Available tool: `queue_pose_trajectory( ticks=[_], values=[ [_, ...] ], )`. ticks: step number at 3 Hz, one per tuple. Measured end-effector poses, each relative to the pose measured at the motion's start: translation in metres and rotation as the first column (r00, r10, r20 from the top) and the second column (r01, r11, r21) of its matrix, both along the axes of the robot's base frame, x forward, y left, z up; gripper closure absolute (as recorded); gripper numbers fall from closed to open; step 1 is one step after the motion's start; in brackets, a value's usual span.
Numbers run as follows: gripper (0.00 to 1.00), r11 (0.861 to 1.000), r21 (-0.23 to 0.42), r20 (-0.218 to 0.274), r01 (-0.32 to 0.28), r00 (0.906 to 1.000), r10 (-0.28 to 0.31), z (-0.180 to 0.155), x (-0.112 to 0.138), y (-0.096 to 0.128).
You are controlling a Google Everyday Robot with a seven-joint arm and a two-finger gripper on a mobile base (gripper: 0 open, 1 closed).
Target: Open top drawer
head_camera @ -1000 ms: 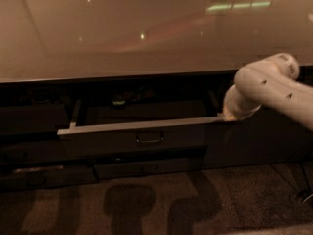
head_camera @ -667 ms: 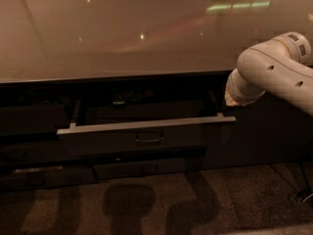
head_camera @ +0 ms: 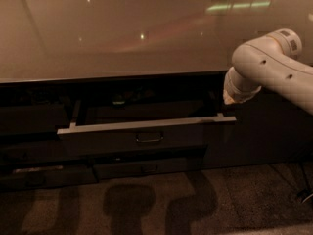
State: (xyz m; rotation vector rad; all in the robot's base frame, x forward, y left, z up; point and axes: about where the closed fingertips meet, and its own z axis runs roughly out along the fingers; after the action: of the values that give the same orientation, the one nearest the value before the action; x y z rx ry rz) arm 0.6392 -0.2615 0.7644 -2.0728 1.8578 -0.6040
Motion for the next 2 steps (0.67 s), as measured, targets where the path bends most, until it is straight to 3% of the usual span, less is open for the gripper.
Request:
queue_pose_trajectory(
  ticks=[1, 2],
  values=[
    [1.00, 0.996, -0.039, -0.074, -0.074, 0.9947, 0.071, -0.019, 0.024, 0.036],
    [1.00, 0.968, -0.095, -0.115, -0.234, 0.9682, 0.222, -0.029, 0.029, 0.110]
  ],
)
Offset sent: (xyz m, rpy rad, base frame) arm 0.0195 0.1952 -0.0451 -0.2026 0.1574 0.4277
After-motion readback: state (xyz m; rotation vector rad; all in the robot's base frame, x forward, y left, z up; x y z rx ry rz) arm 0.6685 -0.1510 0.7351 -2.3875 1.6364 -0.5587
